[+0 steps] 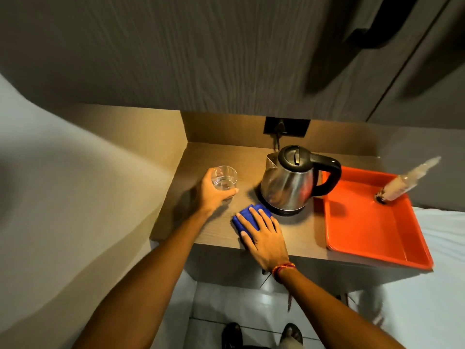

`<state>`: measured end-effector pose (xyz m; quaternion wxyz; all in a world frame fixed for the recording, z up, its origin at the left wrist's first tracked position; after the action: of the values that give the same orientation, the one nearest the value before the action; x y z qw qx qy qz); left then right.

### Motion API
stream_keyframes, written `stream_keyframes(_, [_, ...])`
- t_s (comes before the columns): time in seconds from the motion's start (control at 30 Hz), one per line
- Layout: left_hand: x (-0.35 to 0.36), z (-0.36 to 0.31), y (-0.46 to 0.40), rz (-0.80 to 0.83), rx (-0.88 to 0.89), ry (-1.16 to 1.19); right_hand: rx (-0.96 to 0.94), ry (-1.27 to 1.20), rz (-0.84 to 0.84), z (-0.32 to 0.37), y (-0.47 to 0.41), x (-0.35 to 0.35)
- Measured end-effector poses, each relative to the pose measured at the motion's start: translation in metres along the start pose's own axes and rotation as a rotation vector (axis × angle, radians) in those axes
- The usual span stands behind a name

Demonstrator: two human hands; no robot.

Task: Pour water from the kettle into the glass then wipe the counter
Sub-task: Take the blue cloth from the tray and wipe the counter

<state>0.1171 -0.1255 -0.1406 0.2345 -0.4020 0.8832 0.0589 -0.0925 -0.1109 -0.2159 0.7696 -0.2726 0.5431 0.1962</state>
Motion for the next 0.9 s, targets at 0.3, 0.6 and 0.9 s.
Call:
stream_keyframes(0.3, [0.024, 0.007, 0.010, 0.079, -0.056, -0.035, 0.229, -0.100, -0.119, -0.003, 0.006, -0.022])
stream_keyframes(0.6, [0.012, 0.015, 0.047, -0.024, -0.116, -0.373, 0.814, -0.485, -0.214, -0.026, 0.006, -0.034])
stream_keyframes(0.9, [0.060, -0.006, 0.128, 0.128, -0.169, -0.244, 1.040, -0.746, -0.237, -0.045, 0.007, -0.046])
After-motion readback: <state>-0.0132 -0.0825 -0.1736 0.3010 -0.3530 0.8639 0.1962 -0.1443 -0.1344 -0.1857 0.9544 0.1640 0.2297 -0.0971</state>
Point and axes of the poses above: each hand's wrist, its own y-axis away from the middle knuckle, its own x-axis out of the palm, z = x × y, the point moved 4 cm from there along -y, towards the middle knuckle, and after that the axes turned 13 degrees about -z, right-handed, at the moved point
